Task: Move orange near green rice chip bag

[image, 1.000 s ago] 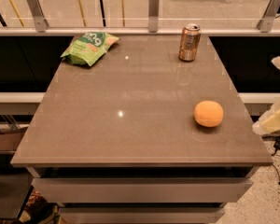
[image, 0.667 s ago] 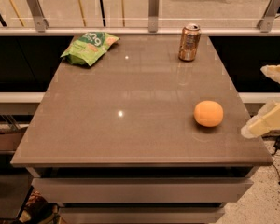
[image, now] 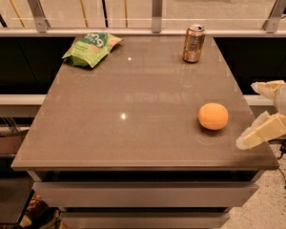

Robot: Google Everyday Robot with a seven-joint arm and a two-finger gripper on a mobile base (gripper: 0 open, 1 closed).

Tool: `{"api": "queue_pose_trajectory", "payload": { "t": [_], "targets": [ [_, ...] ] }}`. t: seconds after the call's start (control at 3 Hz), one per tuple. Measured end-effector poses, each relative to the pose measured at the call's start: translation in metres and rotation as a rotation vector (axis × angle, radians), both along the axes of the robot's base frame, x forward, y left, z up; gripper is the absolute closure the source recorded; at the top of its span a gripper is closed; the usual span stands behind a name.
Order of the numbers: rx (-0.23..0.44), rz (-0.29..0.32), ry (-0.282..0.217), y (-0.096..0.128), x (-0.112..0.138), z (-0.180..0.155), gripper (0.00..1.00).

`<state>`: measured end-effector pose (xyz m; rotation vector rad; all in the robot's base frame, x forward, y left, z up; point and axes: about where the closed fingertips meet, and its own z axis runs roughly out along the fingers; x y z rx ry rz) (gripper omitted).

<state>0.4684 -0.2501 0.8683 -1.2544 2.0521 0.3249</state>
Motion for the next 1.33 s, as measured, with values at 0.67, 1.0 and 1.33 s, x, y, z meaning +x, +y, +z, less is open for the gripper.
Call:
{"api": "queue_pose_trajectory", "payload": {
  "t": [0.67,1.0,1.33],
  "targets": [
    [0.077,0.017,0.037,0.015,0.004,-0.019,0.0],
    [0.107,0.006,0.026,0.02,0.008,-0.021,0.0],
    [0.131,0.015,0.022,0.028,0.016,-0.022,0.0]
  ]
}}
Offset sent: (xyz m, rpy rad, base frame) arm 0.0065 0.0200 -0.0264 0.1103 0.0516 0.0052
